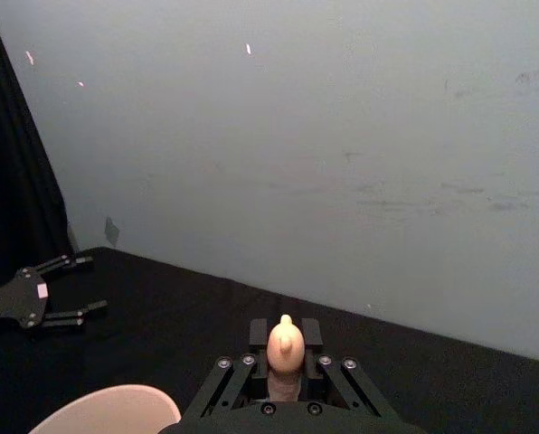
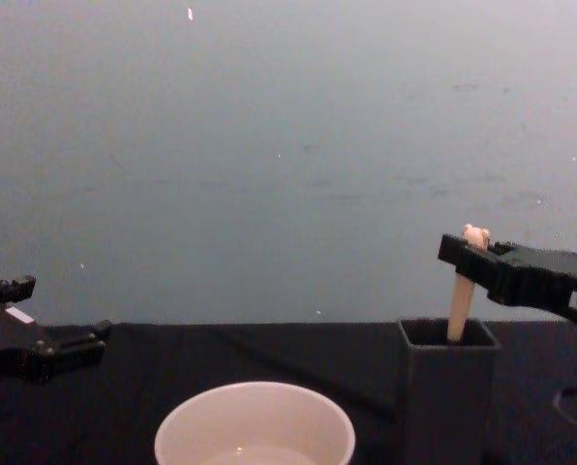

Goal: Pick up the stirring spoon with one hand, stir inside the cup, then place it back in its original position.

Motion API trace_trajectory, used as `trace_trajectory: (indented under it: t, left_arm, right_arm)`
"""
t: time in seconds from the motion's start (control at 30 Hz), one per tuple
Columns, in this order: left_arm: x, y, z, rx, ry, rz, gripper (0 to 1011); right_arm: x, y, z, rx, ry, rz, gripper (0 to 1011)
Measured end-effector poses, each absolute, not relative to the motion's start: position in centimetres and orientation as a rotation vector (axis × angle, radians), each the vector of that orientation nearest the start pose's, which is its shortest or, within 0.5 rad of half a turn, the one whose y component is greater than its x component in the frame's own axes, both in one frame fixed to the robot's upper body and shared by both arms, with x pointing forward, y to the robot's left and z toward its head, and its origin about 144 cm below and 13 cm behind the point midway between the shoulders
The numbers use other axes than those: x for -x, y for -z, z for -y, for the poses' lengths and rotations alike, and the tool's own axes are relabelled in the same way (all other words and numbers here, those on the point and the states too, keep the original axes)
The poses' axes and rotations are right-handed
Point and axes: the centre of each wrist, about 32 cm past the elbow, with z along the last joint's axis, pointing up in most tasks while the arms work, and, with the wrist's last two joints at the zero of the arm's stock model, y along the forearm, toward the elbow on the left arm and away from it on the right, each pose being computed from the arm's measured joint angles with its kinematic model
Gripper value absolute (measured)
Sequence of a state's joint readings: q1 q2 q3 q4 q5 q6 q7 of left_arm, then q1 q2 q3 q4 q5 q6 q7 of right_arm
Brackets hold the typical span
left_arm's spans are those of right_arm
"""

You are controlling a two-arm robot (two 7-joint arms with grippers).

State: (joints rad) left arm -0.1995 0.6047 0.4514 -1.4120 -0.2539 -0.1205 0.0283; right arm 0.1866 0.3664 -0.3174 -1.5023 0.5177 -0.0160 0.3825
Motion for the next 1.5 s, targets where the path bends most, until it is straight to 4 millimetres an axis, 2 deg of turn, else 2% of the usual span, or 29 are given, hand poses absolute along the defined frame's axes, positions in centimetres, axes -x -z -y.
trace_trajectory:
  t: [0.73,1.5]
  left_arm:
    - [-48.9,-114.0,-31.0,-0.304,-1.248,0.285,1001]
    - [-48.9,-114.0,-31.0,-0.304,-1.248,0.285,1001]
  right_arm:
    - [-49.3,-115.5,24.5,-0.07,0.957,-0.091,214]
    - [-49.2,-115.4,24.5,-0.055,0.965,-0.092,214]
